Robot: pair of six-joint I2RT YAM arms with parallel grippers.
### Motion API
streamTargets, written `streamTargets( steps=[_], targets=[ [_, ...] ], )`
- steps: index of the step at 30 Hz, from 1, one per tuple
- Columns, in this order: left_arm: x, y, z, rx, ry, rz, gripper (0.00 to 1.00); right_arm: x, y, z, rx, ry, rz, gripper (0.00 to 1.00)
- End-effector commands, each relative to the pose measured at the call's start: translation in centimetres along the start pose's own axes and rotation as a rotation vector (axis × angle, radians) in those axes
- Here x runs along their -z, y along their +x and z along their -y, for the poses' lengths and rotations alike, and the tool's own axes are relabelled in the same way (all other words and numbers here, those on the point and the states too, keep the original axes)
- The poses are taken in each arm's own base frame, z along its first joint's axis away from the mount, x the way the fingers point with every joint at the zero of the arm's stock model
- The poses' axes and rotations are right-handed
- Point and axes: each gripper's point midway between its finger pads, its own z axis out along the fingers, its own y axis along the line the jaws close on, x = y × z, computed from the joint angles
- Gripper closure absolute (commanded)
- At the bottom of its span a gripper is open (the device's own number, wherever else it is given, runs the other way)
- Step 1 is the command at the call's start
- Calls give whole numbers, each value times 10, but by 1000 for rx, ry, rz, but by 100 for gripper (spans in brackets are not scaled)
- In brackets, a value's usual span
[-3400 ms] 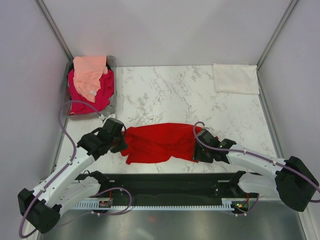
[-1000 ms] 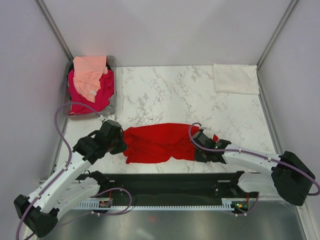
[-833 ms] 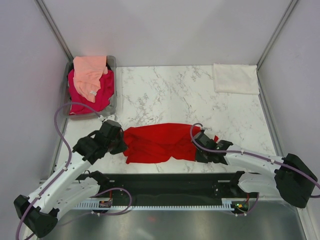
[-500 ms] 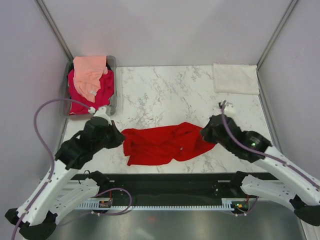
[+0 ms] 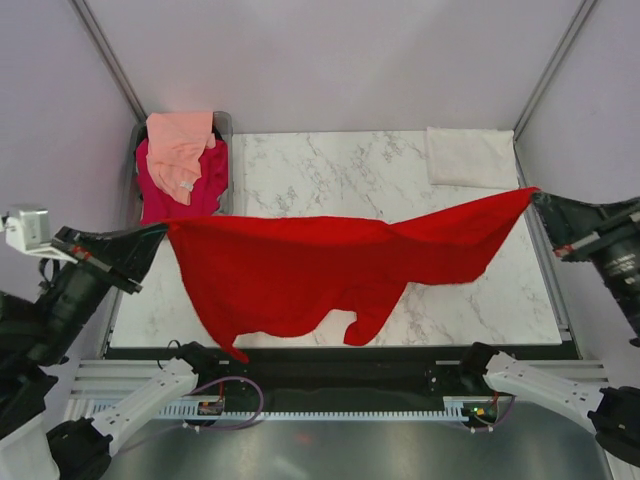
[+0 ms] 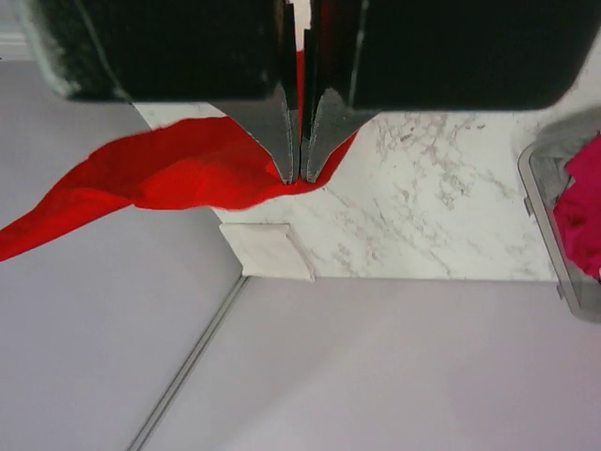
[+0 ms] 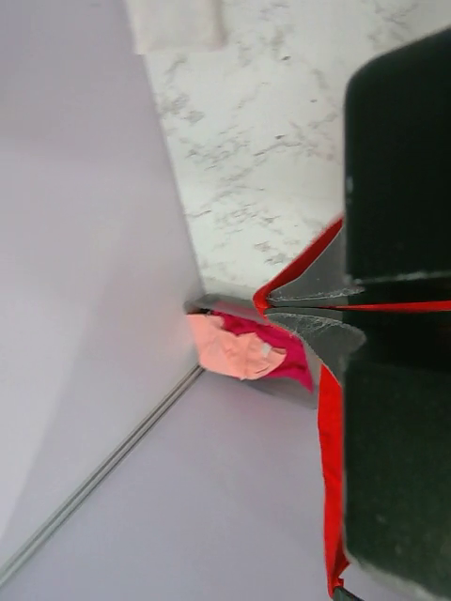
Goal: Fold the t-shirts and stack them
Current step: Flatten the tshirt out
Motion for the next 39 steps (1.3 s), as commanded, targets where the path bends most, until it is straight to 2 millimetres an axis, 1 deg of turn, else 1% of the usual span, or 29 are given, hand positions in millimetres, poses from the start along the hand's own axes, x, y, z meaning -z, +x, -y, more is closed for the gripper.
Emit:
streamTargets(
  steps=[1, 6, 8, 9, 10, 11, 12, 15, 17, 19, 20, 22, 23, 24, 25, 26, 27, 28, 29, 30, 31, 32, 33, 34, 35, 36, 37, 38, 39],
  targets=[
    [24, -36, 19, -91, 111, 127, 98, 33, -46, -14, 52, -148, 118, 100],
    [60, -72, 58, -156, 324, 254, 98, 82, -96, -37, 65, -351, 256, 100],
    [73, -90, 65, -200, 351, 311, 98, 82, -103, -46, 111, -359, 269, 100],
    [77, -96, 68, -215, 364, 329, 98, 95, -119, -48, 110, -380, 307, 100],
    [76, -100, 71, -230, 371, 337, 98, 98, -124, -53, 127, -385, 322, 100],
    [82, -111, 74, -249, 380, 372, 98, 90, -126, -59, 161, -377, 326, 100],
    [82, -117, 76, -254, 381, 389, 98, 102, -143, -62, 153, -392, 378, 100],
    [72, -132, 77, -262, 350, 430, 98, 98, -168, -63, 165, -341, 465, 100],
    [49, -133, 72, -255, 300, 414, 98, 83, -175, -56, 162, -261, 487, 100],
    [27, -132, 65, -249, 239, 396, 98, 59, -171, -54, 189, -195, 478, 100],
    [1, -123, 62, -252, 209, 352, 98, 35, -164, -51, 209, -111, 458, 100],
    [-30, -112, 45, -246, 107, 309, 98, -4, -141, -45, 283, 7, 389, 100],
    [-48, -104, 39, -250, 69, 280, 98, -37, -118, -49, 338, 68, 330, 100],
    [-73, -93, 26, -253, -8, 238, 98, -54, -106, -34, 381, 203, 306, 100],
    [-91, -81, 18, -258, -50, 202, 98, -69, -94, -30, 438, 275, 279, 100],
    [-111, -63, 9, -262, -89, 149, 98, -101, -68, -33, 514, 344, 227, 100],
    [-140, -40, -3, -273, -150, 82, 98, -115, -56, -26, 556, 431, 212, 100],
    [-157, -18, -13, -281, -185, 22, 98, -131, -49, -18, 598, 495, 203, 100],
    [-170, -4, -28, -270, -232, -16, 98, -164, -24, -14, 646, 527, 160, 100],
    [-187, 15, -35, -253, -221, -78, 98, -186, -8, 0, 683, 564, 123, 100],
    [-211, 40, -52, -228, -240, -156, 98, -207, -9, 30, 692, 646, 118, 100],
    [-224, 57, -92, -154, -331, -203, 98, -251, 25, 54, 715, 683, 49, 100],
    [-235, 75, -111, -115, -357, -254, 98, -275, 37, 71, 698, 699, 26, 100],
    [-259, 119, -148, -54, -431, -365, 98, -327, 83, 114, 726, 724, -86, 100],
    [-264, 133, -182, -8, -500, -409, 98, -348, 109, 134, 746, 732, -156, 99],
    [-266, 160, -194, 54, -499, -515, 98, -365, 103, 125, 731, 701, -144, 88],
    [-274, 177, -206, 103, -499, -580, 69, -395, 160, 152, 781, 705, -271, 66],
    [-276, 215, -224, 165, -494, -709, 20, -392, 168, 153, 769, 703, -307, 26],
    [-278, 225, -228, 169, -494, -734, 19, -392, 185, 163, 763, 714, -347, 19]
  ],
)
